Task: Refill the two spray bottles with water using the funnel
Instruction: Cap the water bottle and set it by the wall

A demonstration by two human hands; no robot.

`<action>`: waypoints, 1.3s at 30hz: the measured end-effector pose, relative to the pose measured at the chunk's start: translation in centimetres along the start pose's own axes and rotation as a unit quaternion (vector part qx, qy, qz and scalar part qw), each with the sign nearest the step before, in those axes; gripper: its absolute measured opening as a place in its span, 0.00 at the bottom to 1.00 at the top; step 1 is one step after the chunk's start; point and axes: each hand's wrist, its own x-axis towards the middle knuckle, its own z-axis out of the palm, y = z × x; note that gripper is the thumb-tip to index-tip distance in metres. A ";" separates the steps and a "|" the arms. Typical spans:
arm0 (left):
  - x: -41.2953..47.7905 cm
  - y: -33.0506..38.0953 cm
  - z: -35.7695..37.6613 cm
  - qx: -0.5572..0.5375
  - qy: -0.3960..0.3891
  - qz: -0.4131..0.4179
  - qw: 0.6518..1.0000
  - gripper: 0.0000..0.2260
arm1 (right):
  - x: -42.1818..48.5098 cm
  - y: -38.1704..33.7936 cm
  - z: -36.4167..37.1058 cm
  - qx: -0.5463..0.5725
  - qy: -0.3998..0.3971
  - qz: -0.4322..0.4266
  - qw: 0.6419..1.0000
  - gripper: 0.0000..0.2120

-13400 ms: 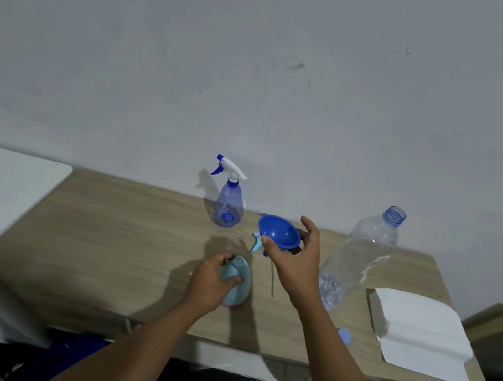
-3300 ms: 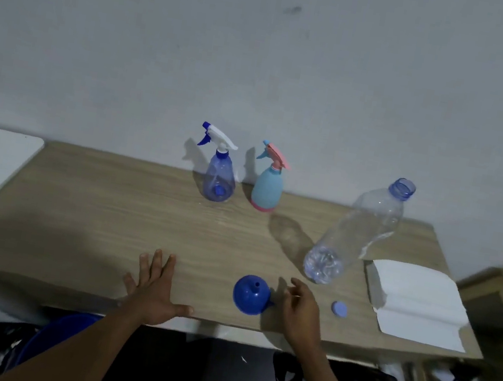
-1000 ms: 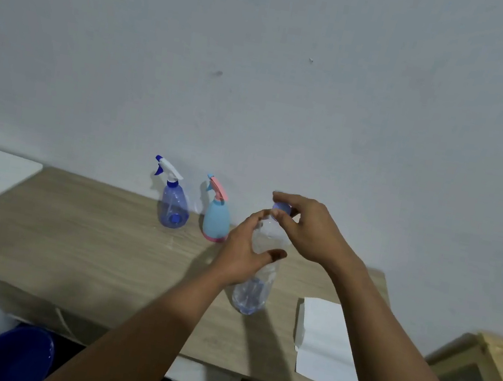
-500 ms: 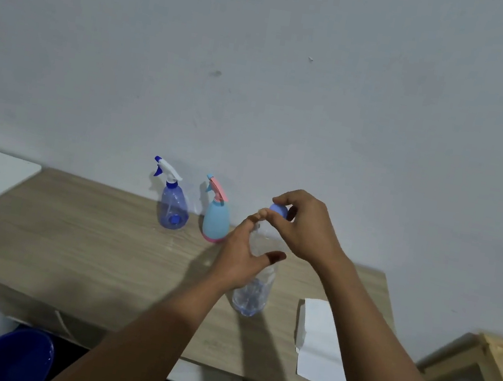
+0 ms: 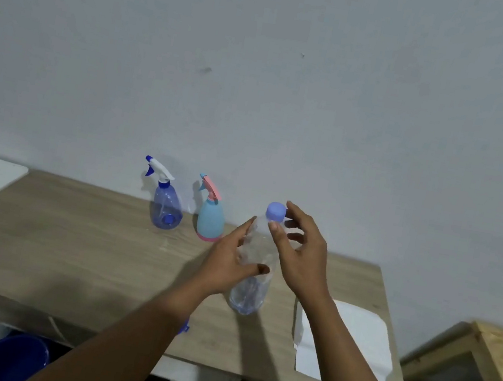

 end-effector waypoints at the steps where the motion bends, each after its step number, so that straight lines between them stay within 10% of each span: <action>1: -0.3 -0.8 0.0 -0.005 0.001 -0.001 1.000 0.38 | -0.7 0.7 0.2 0.016 0.007 0.008 1.000 0.23; 11: -1.1 -4.7 0.3 -0.098 0.018 -0.042 0.994 0.27 | -6.2 8.6 2.8 0.037 -0.053 0.142 0.988 0.31; 39: 5.3 -6.6 -2.7 -0.108 -0.047 -0.037 0.992 0.31 | 0.4 10.9 4.9 0.031 -0.039 0.120 0.991 0.25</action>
